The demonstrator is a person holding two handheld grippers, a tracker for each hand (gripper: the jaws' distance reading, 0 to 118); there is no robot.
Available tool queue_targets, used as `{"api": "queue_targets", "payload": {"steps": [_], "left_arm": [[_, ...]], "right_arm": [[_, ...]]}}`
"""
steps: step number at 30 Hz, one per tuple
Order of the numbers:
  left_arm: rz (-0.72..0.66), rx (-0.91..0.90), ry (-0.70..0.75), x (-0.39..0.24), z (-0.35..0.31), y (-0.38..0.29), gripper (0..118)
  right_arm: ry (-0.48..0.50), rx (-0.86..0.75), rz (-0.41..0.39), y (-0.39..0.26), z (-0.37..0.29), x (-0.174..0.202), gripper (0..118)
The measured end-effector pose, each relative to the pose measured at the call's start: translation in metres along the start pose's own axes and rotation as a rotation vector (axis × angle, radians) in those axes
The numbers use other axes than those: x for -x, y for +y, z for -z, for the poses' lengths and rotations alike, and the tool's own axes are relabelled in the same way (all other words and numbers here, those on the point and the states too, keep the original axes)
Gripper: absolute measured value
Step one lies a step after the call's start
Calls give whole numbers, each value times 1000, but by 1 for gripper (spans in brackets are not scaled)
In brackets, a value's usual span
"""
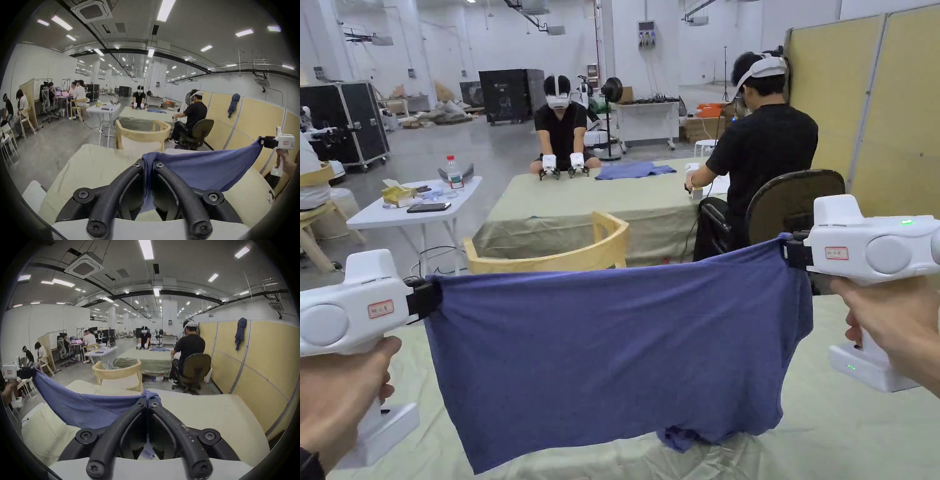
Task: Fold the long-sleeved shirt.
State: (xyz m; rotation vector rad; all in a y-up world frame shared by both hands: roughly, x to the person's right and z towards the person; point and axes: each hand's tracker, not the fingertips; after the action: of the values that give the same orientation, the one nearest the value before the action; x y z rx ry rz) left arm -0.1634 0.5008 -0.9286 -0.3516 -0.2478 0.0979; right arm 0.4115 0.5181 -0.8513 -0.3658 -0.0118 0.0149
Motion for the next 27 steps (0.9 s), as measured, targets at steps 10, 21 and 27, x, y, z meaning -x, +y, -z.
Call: {"api": "queue_targets", "payload": {"steps": [10, 21, 27], "left_arm": [[-55, 149, -7, 2, -71, -115, 7], [-138, 360, 1, 4, -195, -248, 7], [-162, 432, 12, 8, -252, -307, 7]], "right_arm": [[41, 129, 38, -116, -72, 11, 3], [97, 308, 111, -263, -173, 27, 3], [125, 402, 169, -333, -221, 27, 3]]}}
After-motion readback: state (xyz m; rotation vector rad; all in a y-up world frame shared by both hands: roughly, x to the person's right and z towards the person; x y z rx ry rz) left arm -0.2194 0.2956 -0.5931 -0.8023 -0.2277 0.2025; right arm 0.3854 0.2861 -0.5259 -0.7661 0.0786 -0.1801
